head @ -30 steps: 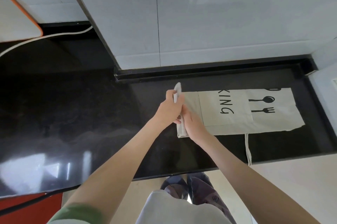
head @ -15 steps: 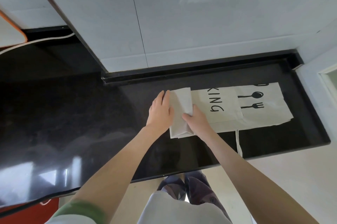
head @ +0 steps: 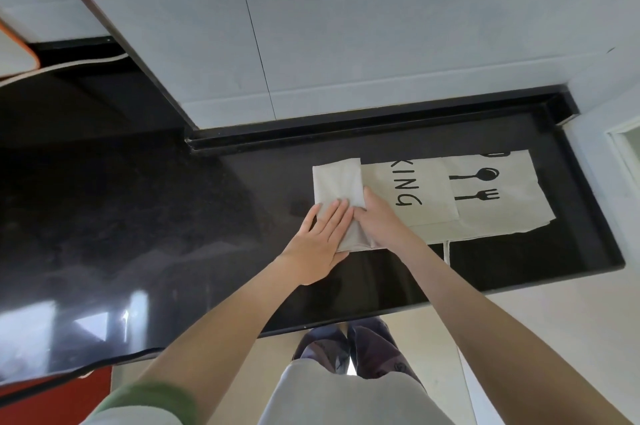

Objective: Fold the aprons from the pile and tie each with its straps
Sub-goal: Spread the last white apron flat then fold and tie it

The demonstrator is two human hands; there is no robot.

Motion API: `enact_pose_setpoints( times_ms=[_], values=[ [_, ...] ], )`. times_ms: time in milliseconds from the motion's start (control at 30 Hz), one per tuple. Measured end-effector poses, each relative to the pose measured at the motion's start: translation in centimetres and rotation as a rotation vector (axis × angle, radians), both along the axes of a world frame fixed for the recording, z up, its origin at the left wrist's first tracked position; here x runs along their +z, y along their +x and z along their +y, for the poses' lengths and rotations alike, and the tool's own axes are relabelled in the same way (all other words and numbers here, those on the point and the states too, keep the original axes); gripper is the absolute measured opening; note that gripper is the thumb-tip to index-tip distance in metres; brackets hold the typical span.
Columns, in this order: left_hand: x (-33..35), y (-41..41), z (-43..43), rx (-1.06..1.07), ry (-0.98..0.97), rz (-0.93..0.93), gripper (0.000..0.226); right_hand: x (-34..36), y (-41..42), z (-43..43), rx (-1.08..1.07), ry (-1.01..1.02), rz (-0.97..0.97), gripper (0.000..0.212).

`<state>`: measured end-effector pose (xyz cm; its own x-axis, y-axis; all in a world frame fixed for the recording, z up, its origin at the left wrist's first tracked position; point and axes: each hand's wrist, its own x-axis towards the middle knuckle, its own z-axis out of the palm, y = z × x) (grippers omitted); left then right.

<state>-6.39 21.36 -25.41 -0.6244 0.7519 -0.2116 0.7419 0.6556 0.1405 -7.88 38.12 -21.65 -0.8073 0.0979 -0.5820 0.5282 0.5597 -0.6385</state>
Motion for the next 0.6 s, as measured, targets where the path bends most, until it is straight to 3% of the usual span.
enact_pose_setpoints(
  times_ms=[167, 267, 367, 467, 533, 600],
  values=[
    [-0.1, -0.1, 0.2, 0.005, 0.001, -0.066, 0.064, -1.7, 1.5, 0.2, 0.223, 0.535, 0.437, 0.066],
    [0.5, -0.3, 0.3, 0.029, 0.088, -0.142, 0.069, -3.1, 2.6, 1.0, 0.352, 0.722, 0.393, 0.059],
    [2.1, -0.4, 1.2, 0.601, 0.373, -0.375, 0.059, -3.5, 3.0, 1.3, 0.406, 0.729, 0.367, 0.057],
    [3.5, -1.3, 2.6, 1.161, 0.637, -0.483, 0.046, -3.6, 3.0, 1.5, 0.493, 0.698, 0.354, 0.062],
    [3.8, -2.4, 3.1, 1.306, 0.618, -0.641, 0.034, -3.3, 3.1, 1.7, 0.535, 0.648, 0.330, 0.066],
    [4.2, -3.5, 3.2, 1.301, 0.546, -0.762, 0.024, -3.2, 3.1, 1.9, 0.517, 0.577, 0.344, 0.067]
  ],
)
